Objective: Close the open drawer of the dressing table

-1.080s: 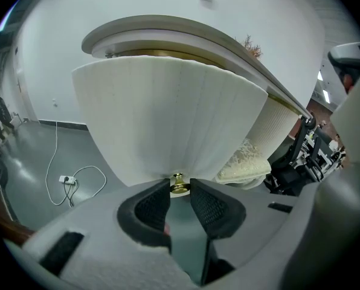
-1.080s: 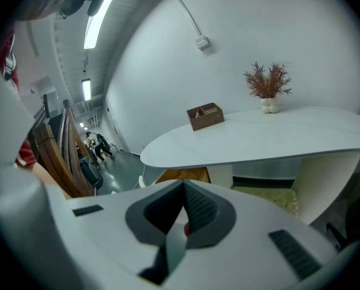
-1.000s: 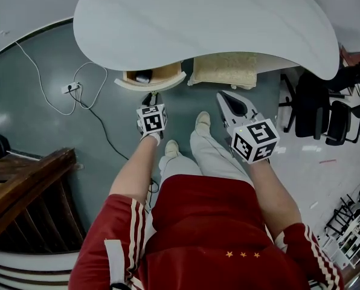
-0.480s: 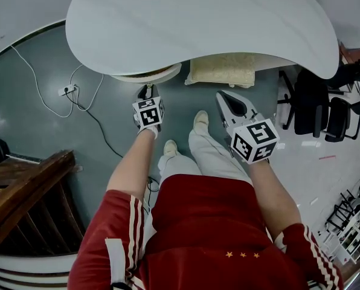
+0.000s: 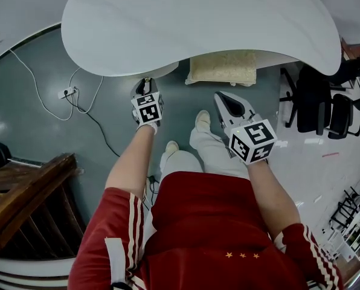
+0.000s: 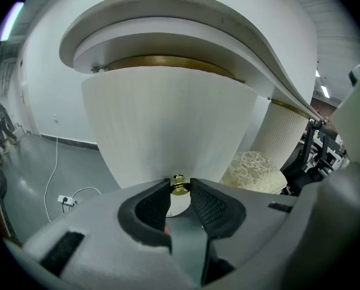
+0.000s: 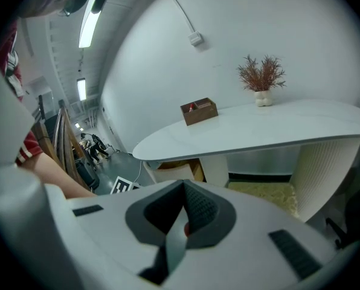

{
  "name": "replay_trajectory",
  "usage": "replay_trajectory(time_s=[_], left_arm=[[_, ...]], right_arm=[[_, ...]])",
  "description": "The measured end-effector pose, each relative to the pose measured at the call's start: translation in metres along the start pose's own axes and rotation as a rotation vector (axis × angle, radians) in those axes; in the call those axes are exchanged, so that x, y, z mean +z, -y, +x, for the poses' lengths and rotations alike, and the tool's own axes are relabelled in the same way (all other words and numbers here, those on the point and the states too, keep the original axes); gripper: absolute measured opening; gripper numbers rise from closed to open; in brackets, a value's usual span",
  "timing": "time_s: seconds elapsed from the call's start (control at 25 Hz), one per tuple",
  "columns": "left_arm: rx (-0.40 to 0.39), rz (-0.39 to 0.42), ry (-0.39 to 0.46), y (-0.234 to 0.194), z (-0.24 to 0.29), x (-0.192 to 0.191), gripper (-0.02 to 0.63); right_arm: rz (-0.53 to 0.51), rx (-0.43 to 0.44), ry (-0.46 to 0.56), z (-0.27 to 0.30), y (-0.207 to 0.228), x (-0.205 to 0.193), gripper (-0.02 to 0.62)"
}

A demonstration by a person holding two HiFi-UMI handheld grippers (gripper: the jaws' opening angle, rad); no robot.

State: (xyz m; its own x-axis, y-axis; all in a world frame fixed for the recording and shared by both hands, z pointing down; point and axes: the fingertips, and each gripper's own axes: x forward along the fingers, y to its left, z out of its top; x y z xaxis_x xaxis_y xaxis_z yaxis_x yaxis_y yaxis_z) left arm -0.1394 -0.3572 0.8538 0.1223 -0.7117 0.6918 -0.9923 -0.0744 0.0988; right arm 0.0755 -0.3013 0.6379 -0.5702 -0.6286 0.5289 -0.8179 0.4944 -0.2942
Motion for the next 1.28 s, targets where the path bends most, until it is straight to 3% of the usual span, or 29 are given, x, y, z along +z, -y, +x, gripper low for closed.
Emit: replay_trajectory(time_s=[0.6, 0.96, 1.28], left_arm=[[0.014, 0.011, 0.106, -0.006, 0.027, 0.034, 0.103], [0.041, 0.009, 0.138, -0.011, 0.042, 0.053, 0.103], [0.056, 0.011, 0.098, -0.011, 0.041, 0.052, 0.122]], right_arm=[[0.003, -0.028, 0.091, 0.005, 0.022, -0.010, 0.005], [0.015, -0.041, 0.092, -0.003, 0.033, -0.023, 0.005], [0.023, -0.058, 0.069, -0.027, 0.038, -0.025, 0.005]])
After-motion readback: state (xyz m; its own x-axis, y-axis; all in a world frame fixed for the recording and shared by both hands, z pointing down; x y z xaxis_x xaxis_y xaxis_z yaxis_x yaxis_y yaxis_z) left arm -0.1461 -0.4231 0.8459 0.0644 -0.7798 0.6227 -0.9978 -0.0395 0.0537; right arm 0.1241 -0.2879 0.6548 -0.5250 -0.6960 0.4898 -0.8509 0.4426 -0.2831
